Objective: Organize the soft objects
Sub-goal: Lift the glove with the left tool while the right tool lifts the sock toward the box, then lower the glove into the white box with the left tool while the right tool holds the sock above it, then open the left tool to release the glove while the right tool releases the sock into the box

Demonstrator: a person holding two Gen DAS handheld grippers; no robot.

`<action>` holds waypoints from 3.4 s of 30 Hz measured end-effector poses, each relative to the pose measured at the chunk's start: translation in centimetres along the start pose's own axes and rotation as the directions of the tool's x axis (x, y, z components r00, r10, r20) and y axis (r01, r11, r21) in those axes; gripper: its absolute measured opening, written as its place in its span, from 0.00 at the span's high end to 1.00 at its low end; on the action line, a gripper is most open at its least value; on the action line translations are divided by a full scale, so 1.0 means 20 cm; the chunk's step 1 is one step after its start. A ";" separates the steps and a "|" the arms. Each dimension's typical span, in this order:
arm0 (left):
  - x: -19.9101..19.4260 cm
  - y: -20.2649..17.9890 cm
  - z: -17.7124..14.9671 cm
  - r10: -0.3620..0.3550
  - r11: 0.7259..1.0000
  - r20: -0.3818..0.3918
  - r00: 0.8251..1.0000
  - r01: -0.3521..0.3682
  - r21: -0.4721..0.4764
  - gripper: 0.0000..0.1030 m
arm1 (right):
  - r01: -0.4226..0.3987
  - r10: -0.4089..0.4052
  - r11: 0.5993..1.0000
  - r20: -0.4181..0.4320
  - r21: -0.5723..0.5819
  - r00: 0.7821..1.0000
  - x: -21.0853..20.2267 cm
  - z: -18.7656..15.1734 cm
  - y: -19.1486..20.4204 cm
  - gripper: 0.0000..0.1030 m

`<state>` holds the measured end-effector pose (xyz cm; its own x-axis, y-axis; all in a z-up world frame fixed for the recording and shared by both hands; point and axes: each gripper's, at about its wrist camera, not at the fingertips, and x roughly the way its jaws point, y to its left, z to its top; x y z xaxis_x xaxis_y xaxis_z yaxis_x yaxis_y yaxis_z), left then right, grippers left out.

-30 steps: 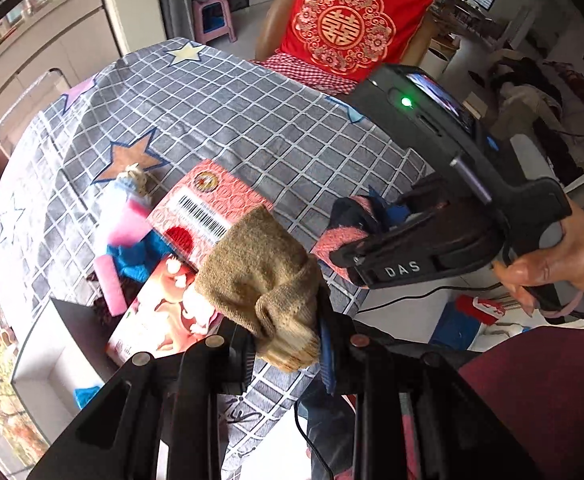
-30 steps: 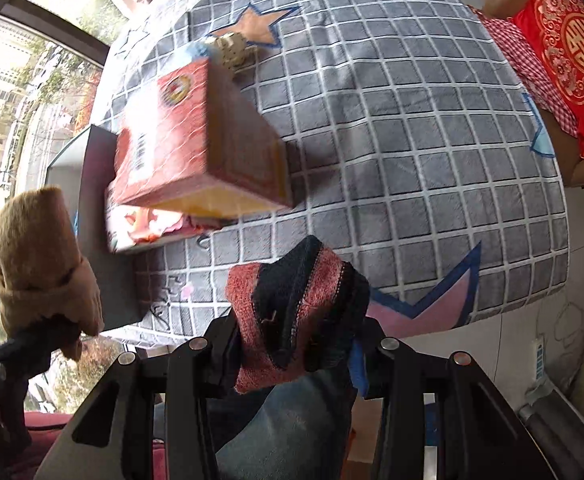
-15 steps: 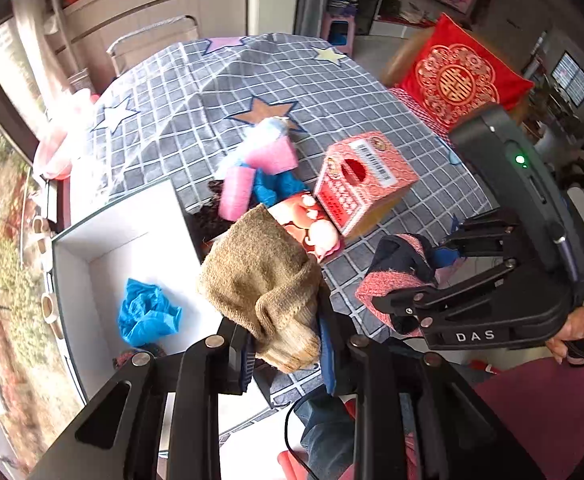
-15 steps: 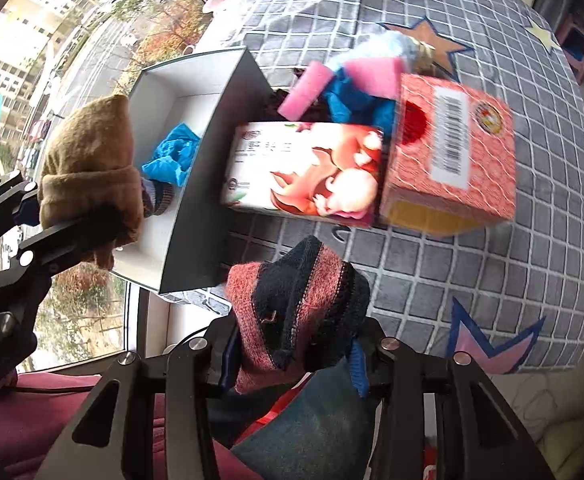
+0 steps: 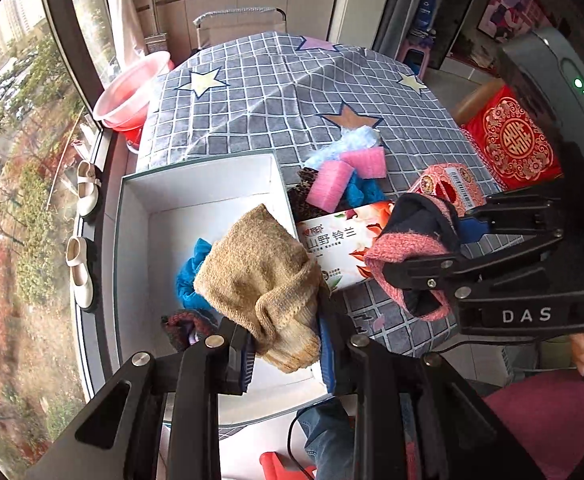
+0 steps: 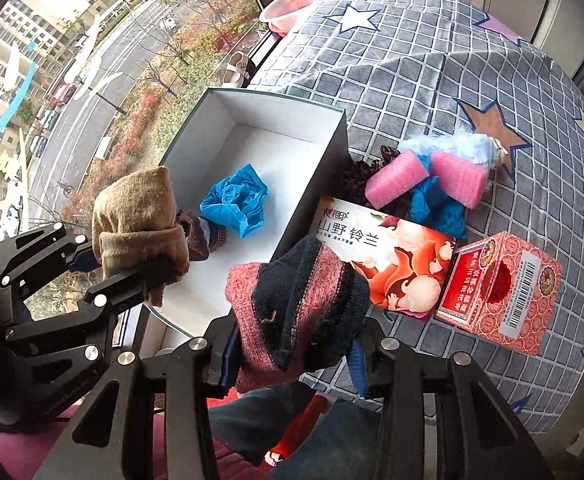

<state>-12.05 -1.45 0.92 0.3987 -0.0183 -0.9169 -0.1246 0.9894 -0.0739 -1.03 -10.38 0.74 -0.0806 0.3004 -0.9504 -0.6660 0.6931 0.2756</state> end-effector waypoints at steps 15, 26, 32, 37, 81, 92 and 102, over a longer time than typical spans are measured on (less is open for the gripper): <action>0.05 0.13 -0.02 -0.009 0.994 -0.031 0.999 0.006 -0.109 0.73 | 0.000 0.000 1.000 -0.025 -0.013 1.000 0.04 -0.01 0.02 0.57; 0.07 0.14 -0.02 -0.013 0.993 -0.038 0.999 0.008 -0.121 0.73 | 0.003 -0.004 1.000 -0.035 -0.025 0.999 0.06 0.01 0.03 0.57; 0.07 0.16 -0.03 -0.011 0.990 -0.036 0.999 0.006 -0.141 0.73 | 0.005 -0.007 0.999 -0.046 -0.040 0.999 0.07 0.01 0.04 0.57; 0.07 0.16 -0.03 -0.011 0.989 -0.042 0.999 0.005 -0.145 0.73 | 0.005 -0.008 0.999 -0.049 -0.045 0.999 0.08 0.01 0.05 0.57; 0.09 0.32 -0.11 0.003 0.967 -0.062 0.998 -0.018 -0.253 0.72 | 0.011 -0.020 0.993 -0.075 -0.120 0.997 0.14 0.08 0.17 0.57; 0.12 0.34 -0.10 0.021 0.966 -0.075 0.997 -0.039 -0.256 0.72 | -0.009 -0.002 0.987 -0.071 -0.160 0.998 0.18 0.19 0.24 0.57; 0.17 0.35 -0.11 0.040 0.962 -0.099 0.994 -0.065 -0.267 0.66 | -0.014 -0.001 0.977 -0.069 -0.213 0.998 0.23 0.33 0.33 0.57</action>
<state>-13.58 5.19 -3.50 0.3017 0.0068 -0.9534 -0.3883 0.9142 -0.1164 -0.97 -0.16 -0.89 -0.1307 0.2541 -0.9583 -0.8076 0.5334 0.2516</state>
